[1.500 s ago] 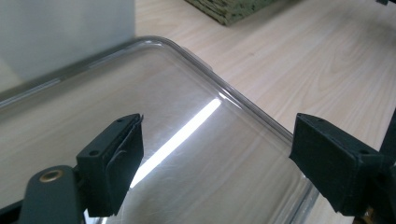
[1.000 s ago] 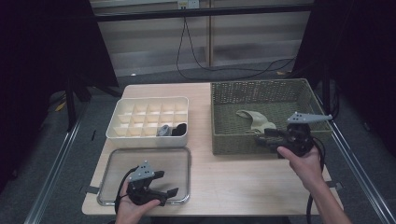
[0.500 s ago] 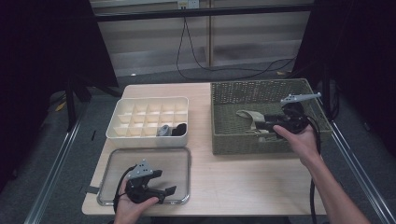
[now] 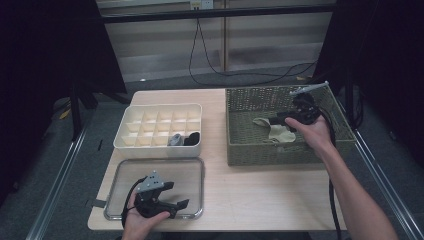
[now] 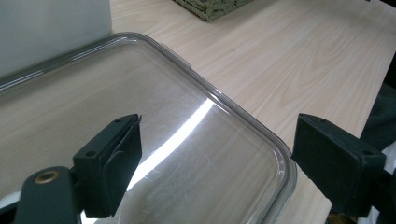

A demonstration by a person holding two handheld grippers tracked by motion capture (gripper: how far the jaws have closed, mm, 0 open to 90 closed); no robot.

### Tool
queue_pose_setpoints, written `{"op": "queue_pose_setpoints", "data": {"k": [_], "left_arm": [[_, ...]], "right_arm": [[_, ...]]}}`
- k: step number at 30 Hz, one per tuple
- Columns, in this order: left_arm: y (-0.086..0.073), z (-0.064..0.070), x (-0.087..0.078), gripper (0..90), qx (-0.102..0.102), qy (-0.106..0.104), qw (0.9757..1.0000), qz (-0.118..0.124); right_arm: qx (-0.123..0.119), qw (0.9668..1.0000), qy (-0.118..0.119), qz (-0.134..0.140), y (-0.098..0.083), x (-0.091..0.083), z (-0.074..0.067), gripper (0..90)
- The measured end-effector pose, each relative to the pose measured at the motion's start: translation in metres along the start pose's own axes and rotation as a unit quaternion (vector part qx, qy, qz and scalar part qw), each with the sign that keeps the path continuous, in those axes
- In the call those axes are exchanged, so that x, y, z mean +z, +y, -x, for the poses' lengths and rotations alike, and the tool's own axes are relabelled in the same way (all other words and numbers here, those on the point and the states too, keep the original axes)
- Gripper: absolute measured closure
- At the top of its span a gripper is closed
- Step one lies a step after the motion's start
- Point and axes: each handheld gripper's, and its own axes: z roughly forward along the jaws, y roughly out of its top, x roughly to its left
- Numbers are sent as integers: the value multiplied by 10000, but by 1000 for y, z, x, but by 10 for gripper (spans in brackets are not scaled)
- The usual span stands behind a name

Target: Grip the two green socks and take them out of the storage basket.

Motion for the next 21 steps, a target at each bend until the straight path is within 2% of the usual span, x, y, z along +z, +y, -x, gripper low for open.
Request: {"op": "queue_pose_setpoints", "data": {"k": [2, 4, 8, 12, 16, 20, 21], "left_arm": [[0, 0, -2, 159, 10, -8, 10000, 25], [0, 0, -2, 159, -17, -3, 10000, 55], [0, 0, -2, 158, 29, 21, 10000, 26], [0, 0, -2, 158, -15, -26, 10000, 57], [0, 1, -2, 158, 74, 33, 10000, 12], [0, -1, -1, 154, 40, 12, 10000, 6], [0, -1, -1, 154, 40, 12, 10000, 6]], "right_arm": [[-86, 9997, -95, -192, 5, 8, 5, 505], [-79, 9995, -177, -255, 8, 9, 7, 506], [-33, 9993, -189, -322, 16, 16, 16, 505], [30, 9984, -234, -522, 20, 30, 24, 504], [197, 9968, -262, -731, 23, 44, 34, 518], [401, 9937, -306, -998, 21, 62, 45, 559], [401, 9937, -306, -998, 21, 62, 45, 559]]}}
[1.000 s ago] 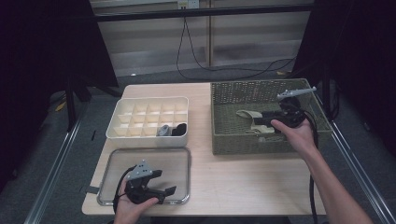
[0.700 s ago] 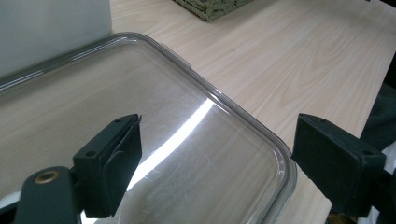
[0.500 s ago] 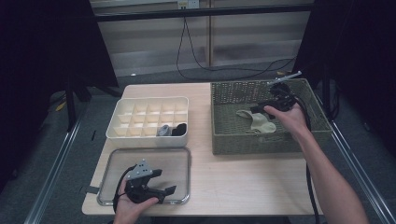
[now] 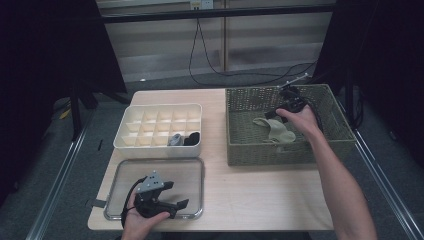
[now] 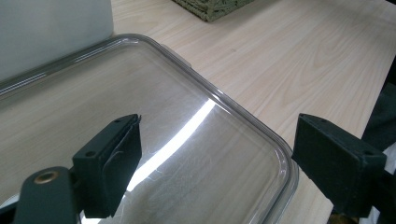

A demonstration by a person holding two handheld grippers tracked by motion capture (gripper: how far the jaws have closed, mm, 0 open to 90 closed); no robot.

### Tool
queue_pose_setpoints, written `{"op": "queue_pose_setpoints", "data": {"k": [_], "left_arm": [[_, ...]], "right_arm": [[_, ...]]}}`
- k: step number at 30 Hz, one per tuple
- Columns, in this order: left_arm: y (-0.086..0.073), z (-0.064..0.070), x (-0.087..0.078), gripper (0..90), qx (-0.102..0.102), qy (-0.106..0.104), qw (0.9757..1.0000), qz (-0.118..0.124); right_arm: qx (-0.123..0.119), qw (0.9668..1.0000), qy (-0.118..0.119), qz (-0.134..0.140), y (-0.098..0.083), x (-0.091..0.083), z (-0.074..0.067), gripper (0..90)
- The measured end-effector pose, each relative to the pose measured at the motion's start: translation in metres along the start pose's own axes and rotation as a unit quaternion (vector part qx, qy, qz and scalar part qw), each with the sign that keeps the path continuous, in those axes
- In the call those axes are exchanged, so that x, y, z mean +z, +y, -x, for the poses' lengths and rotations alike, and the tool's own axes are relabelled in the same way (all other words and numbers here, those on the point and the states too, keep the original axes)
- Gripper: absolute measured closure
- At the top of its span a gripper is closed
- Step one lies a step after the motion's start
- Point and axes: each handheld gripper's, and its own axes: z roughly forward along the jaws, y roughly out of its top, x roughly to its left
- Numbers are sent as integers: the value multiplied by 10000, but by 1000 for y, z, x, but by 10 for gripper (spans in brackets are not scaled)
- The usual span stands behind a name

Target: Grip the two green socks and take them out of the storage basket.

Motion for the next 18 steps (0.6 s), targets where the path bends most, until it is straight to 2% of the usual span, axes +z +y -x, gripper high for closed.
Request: {"op": "queue_pose_setpoints", "data": {"k": [6, 8, 9, 14, 18], "left_arm": [[2, -5, 3, 153, -66, 13, 10000, -8], [3, -6, 5, 152, -69, -14, 10000, 10], [4, -6, 6, 152, -75, -14, 10000, 1], [5, -9, 6, 150, -120, -89, 9999, 21], [5, -9, 6, 146, -129, -80, 9999, 45]], "right_arm": [[90, 9993, -71, -347, 2, 21, 8, 594], [149, 9989, -22, -441, 2, 28, 10, 607], [127, 9981, -152, -582, 1, 34, 13, 611], [129, 9976, -164, -664, 0, 39, 17, 626], [101, 9962, -207, -835, -2, 45, 18, 648]]}}
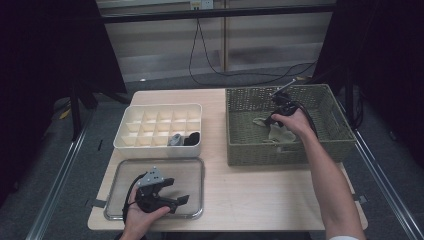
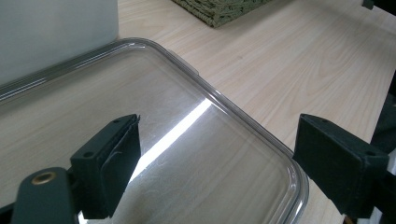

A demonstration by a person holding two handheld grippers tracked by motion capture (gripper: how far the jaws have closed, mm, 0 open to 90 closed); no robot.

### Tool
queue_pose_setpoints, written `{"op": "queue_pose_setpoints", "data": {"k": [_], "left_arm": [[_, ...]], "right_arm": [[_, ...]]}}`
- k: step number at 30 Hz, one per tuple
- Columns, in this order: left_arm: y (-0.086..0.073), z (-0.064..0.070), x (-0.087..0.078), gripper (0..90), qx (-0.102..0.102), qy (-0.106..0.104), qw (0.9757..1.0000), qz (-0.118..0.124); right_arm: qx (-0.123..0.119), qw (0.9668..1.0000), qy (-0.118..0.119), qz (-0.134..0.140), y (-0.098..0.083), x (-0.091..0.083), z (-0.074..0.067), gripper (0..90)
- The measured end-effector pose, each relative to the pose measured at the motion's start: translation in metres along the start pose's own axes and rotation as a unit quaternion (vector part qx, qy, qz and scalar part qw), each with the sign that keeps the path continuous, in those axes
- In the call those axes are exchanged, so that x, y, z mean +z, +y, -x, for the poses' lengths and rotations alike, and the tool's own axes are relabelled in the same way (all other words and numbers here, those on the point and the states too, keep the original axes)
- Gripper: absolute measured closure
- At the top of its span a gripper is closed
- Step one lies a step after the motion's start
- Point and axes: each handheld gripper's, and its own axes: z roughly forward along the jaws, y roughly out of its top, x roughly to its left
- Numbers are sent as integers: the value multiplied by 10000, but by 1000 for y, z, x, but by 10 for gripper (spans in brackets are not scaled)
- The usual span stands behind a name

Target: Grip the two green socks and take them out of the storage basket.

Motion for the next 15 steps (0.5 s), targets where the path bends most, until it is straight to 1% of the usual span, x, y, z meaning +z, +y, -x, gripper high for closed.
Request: {"op": "queue_pose_setpoints", "data": {"k": [2, 3, 4, 5, 6, 8, 9, 13, 14, 15], "left_arm": [[0, 1, 0, 145, 13, -1, 10000, 1], [-1, 1, 0, 145, 31, -5, 10000, 5], [-1, 1, 0, 145, 31, -5, 10000, 5], [-1, 1, 0, 145, 35, -21, 10000, -5], [-1, 1, -1, 145, 23, -28, 10000, -9], [-1, 1, -1, 145, 20, -11, 10000, 8], [-1, 2, -2, 145, -16, -7, 10000, 21], [-2, 1, -3, 146, -14, 16, 10000, 33], [-2, 1, -3, 146, -16, 19, 10000, 34], [-3, 1, -3, 145, -42, 30, 10000, 27]], "right_arm": [[51, 9999, -51, -80, 0, 1, 0, 680], [58, 9999, -30, -104, -1, 1, 1, 743], [58, 9999, -30, -104, -1, 1, 1, 743], [55, 9999, 10, -115, -1, 1, 0, 774], [54, 9999, 6, -101, -1, 0, -1, 808], [48, 10000, 26, 14, -1, -2, 0, 868], [60, 10000, 7, 64, -1, -3, 1, 884], [164, 9996, 59, 209, -1, -8, 2, 898], [206, 9994, 125, 268, -2, -9, 3, 898], [241, 9987, 188, 401, -2, -13, 3, 900]]}}
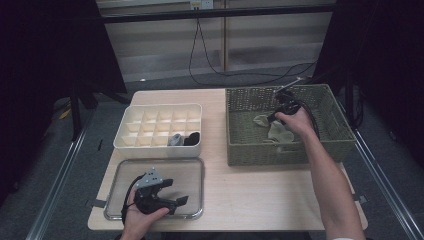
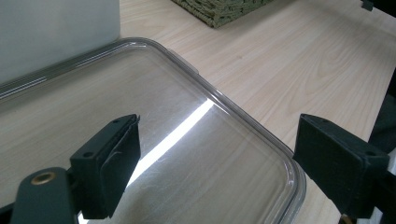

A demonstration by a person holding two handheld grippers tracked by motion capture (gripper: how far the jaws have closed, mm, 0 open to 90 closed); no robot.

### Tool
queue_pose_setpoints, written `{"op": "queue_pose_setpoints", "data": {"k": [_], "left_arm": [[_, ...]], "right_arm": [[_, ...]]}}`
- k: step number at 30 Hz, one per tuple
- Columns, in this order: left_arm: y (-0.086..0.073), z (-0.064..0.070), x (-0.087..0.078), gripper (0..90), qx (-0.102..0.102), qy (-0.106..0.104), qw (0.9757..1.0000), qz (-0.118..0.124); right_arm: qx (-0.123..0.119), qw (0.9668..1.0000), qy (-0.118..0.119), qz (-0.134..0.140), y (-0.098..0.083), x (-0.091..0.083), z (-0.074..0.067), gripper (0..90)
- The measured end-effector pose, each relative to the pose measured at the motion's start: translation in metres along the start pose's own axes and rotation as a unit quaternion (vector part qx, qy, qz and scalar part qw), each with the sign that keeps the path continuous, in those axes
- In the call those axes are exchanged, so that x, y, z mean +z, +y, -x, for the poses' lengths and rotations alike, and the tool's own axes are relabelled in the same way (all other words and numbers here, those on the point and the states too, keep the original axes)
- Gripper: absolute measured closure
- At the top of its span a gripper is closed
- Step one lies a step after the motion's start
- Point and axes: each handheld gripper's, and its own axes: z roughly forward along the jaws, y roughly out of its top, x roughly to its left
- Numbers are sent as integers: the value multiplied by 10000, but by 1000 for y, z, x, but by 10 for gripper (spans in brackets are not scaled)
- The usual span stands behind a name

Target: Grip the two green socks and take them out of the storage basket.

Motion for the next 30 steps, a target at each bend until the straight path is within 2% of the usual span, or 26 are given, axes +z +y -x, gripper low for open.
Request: {"op": "queue_pose_setpoints", "data": {"k": [1, 7, 8, 9, 11, 12, 14, 25, 28, 30], "left_arm": [[0, 0, 0, 146, 0, 0, 10000, 0], [0, 0, -1, 145, 26, 16, 10000, 3], [0, 0, -1, 145, 15, 22, 10000, 2], [0, 0, -1, 145, 2, 37, 10000, -7], [-1, 0, -1, 145, 25, 43, 10000, 10], [0, 1, -2, 146, 19, 56, 10000, 3], [0, 0, -2, 146, 36, 62, 10000, 26], [-2, 5, -7, 146, 64, 75, 9999, 55], [-1, 5, -6, 145, 79, 66, 9999, 45], [-1, 5, -6, 145, 69, 64, 9999, 56]], "right_arm": [[0, 10000, 0, 0, 0, 0, 0, 900], [64, 9990, 204, 396, 0, -12, 1, 900], [31, 9980, 271, 563, 0, -17, 0, 900], [31, 9980, 271, 563, 0, -17, 0, 900], [64, 9966, 377, 733, 0, -23, 0, 900], [12, 9957, 388, 842, -1, -28, -2, 900], [-17, 9953, 391, 886, -1, -30, -3, 900], [-78, 9868, 646, 1484, -5, -54, -16, 900], [-96, 9860, 643, 1539, -6, -57, -17, 900], [-68, 9829, 744, 1682, -9, -61, -17, 900]]}}
